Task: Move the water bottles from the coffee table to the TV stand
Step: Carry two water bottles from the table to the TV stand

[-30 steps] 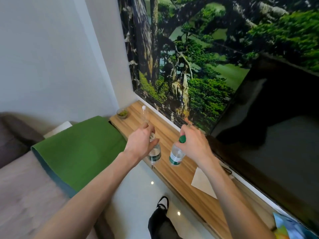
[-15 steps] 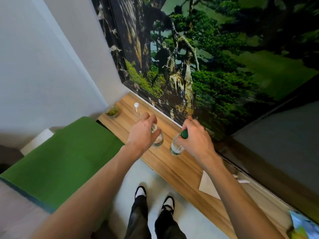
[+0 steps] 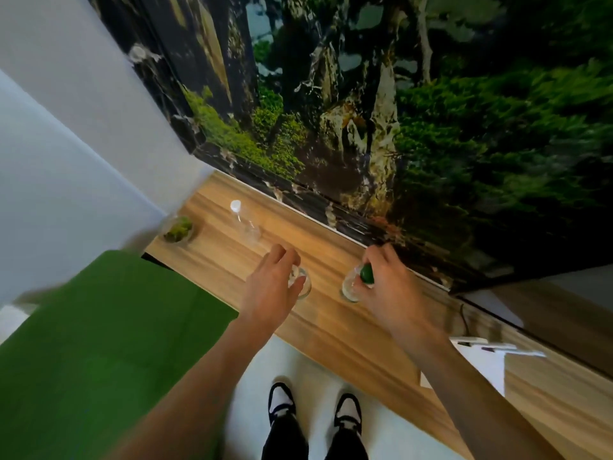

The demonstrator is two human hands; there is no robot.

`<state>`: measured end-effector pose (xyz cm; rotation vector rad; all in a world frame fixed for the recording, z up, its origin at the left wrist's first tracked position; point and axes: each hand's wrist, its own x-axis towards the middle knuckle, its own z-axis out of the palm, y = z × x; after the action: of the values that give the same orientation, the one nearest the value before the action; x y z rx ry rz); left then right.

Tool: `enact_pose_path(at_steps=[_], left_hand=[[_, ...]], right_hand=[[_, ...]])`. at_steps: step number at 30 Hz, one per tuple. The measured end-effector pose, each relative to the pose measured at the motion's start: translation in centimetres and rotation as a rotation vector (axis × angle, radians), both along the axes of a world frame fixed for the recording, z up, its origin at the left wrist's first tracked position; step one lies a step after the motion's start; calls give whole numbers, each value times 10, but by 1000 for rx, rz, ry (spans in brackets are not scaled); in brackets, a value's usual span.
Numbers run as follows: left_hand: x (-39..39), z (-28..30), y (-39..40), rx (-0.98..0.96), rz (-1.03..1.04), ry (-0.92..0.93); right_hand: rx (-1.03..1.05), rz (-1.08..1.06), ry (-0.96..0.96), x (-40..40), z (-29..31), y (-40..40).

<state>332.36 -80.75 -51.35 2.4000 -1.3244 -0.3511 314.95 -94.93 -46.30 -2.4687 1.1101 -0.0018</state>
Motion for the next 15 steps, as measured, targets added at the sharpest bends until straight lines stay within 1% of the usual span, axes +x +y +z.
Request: enact_pose_path(at_steps=[8,15], left_hand=[[20,-72,-23,-114,-43,-4],[31,-111,-42,-52,-119,-11]], right_hand=[[-44,-60,58,27,-74,-4],[6,-91,99,46,-114,-10]])
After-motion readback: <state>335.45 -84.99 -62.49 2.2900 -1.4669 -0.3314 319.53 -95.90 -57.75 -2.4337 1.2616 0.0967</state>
